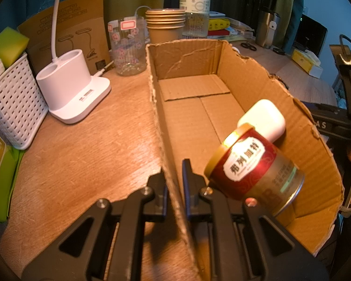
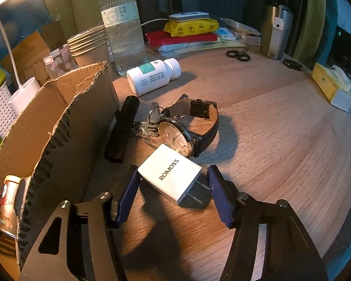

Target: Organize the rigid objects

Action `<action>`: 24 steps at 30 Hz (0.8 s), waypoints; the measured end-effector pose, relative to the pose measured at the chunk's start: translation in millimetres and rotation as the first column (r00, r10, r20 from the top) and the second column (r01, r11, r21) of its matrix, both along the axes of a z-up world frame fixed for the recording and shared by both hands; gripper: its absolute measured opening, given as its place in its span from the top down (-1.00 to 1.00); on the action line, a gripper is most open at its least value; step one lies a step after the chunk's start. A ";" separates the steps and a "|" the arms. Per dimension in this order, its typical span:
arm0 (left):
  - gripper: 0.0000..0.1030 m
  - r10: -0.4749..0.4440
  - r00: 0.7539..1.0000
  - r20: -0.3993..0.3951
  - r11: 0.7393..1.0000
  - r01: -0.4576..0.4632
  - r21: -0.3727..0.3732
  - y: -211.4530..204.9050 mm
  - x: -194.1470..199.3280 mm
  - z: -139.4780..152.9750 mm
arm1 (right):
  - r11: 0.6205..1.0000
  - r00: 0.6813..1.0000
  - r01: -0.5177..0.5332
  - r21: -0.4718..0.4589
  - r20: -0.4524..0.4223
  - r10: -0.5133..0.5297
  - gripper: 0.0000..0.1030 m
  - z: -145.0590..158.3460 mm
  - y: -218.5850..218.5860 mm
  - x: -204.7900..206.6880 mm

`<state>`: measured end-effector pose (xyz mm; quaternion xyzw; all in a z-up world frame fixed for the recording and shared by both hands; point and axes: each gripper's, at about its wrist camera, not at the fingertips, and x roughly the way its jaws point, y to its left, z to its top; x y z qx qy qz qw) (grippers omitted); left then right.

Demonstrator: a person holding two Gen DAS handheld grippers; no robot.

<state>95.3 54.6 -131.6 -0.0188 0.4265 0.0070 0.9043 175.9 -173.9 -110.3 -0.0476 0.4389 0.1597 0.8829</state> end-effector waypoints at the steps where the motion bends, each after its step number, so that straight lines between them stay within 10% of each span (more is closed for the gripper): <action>1: 0.79 0.000 1.000 0.000 1.000 0.000 0.000 0.6 0.6 -0.6 | 1.000 1.000 -0.002 0.002 0.005 0.002 -0.21 0.7 -0.2 -1.3; 24: 0.79 0.000 1.000 0.000 1.000 0.000 0.000 0.4 0.5 -0.4 | 0.999 0.995 -0.035 0.041 0.091 0.031 -0.21 29.8 -0.4 -24.0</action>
